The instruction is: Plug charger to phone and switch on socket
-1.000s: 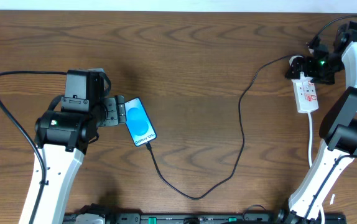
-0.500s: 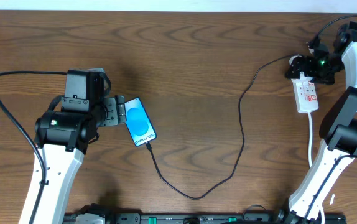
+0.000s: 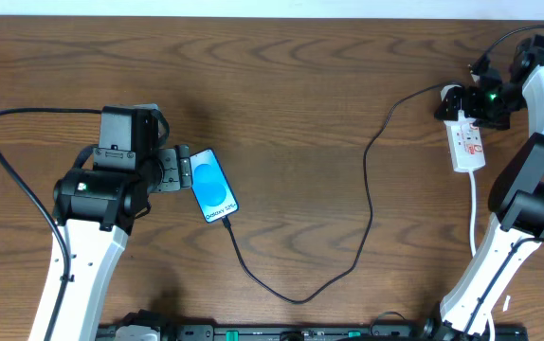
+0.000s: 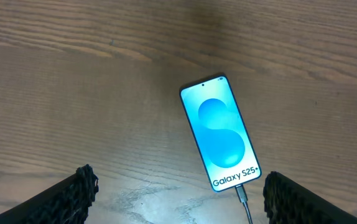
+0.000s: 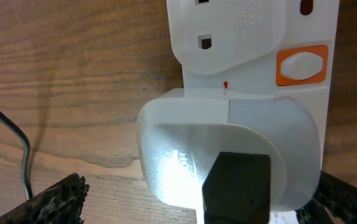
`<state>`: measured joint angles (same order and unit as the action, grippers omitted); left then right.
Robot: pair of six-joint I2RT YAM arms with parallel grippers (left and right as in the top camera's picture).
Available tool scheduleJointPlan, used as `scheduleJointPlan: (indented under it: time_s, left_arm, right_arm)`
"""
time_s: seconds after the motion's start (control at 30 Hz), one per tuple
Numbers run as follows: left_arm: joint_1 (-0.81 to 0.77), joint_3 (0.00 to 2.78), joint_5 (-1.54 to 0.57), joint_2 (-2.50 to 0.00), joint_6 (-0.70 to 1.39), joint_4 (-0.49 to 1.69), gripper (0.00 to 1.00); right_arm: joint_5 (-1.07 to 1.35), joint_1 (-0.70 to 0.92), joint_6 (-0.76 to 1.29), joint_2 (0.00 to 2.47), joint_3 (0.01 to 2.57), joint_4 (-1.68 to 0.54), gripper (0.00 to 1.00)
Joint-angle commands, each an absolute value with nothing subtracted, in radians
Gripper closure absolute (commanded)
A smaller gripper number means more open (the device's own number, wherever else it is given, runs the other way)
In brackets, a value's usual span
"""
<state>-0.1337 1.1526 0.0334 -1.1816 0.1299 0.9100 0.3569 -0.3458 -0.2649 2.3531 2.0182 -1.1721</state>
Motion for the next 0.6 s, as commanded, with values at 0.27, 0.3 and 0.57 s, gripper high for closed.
scheduleJointPlan:
  time_s: [0.27, 0.3, 0.57]
  left_arm:
    - [-0.136, 1.169, 0.053, -1.183, 0.120, 0.912, 0.12]
    - [-0.136, 1.169, 0.053, -1.183, 0.120, 0.912, 0.12]
    - [-0.136, 1.169, 0.053, -1.183, 0.120, 0.912, 0.12]
  right_arm:
    - [0.616, -0.299, -0.250, 2.368, 1.967, -1.204, 0.01]
    - [0.625, -0.299, -0.250, 2.368, 1.967, -1.204, 0.01]
    - [0.680, -0.293, -0.250, 2.368, 1.967, -1.192, 0.01]
